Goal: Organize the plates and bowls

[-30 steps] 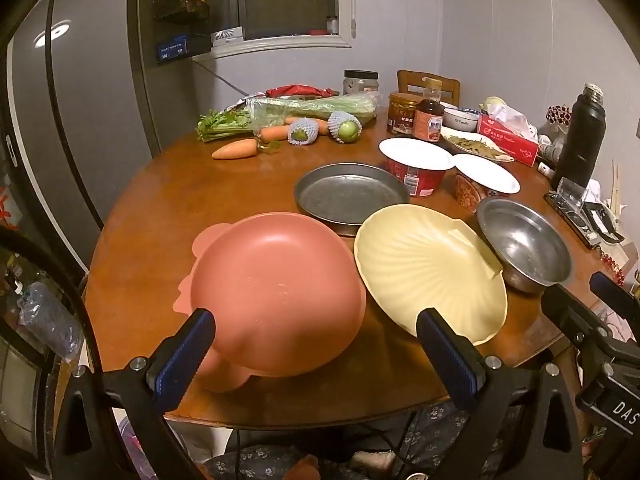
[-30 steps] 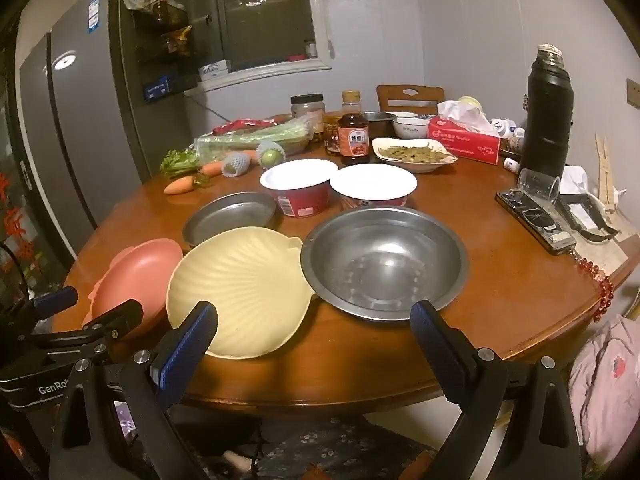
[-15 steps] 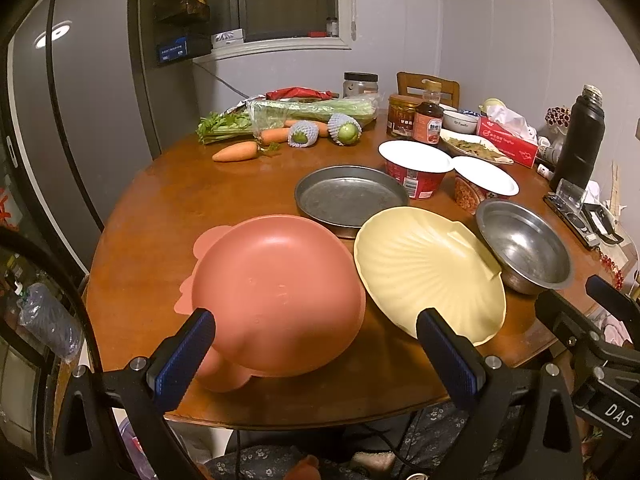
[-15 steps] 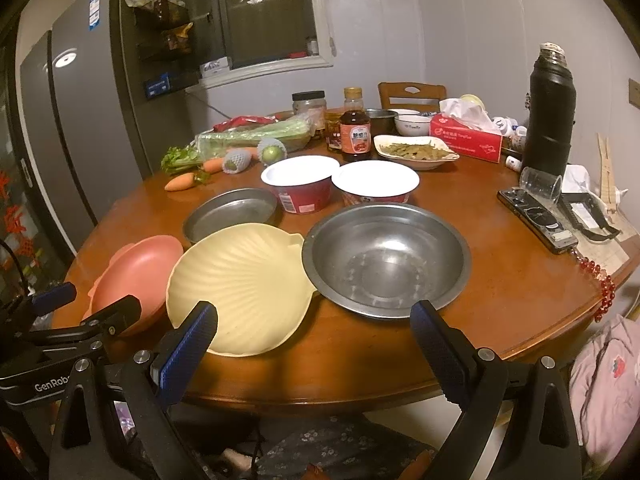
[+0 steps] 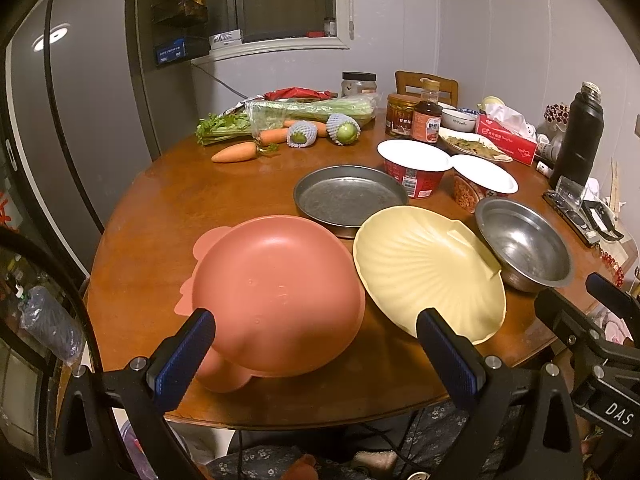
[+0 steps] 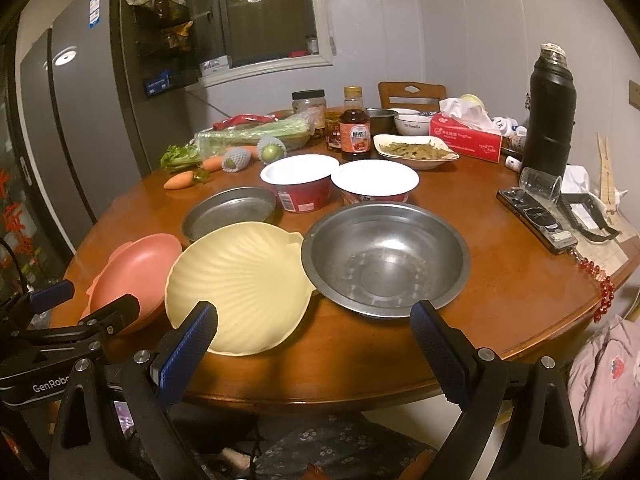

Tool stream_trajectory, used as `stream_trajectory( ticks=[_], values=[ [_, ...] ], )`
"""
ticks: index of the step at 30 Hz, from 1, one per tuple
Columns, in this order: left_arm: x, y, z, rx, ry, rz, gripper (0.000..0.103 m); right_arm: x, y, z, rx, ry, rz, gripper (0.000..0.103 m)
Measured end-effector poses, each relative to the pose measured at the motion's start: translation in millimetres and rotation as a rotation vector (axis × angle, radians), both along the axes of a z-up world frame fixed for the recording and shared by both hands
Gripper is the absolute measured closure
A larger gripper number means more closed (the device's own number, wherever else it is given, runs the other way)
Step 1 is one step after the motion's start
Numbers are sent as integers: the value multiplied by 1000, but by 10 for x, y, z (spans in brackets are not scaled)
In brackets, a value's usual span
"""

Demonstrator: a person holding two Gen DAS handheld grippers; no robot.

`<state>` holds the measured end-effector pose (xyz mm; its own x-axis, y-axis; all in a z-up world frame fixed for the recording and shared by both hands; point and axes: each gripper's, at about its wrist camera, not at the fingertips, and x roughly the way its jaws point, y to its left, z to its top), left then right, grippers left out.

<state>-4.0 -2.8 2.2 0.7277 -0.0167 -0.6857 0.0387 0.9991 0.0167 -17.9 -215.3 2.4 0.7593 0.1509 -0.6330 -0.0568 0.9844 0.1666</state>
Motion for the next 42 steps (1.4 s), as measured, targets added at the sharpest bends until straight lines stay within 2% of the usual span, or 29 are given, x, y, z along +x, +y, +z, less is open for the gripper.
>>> stream_trajectory(
  ticks=[27, 35, 42],
  values=[
    [14, 27, 17, 0, -2, 6, 2, -16, 72, 4, 17, -3, 32, 5],
    [0, 369, 74, -37, -20, 67, 2, -59, 244, 42, 50, -2, 95, 5],
    [51, 854, 35, -69, -6, 162, 2, -81, 574, 85, 80, 20, 206, 5]
  ],
)
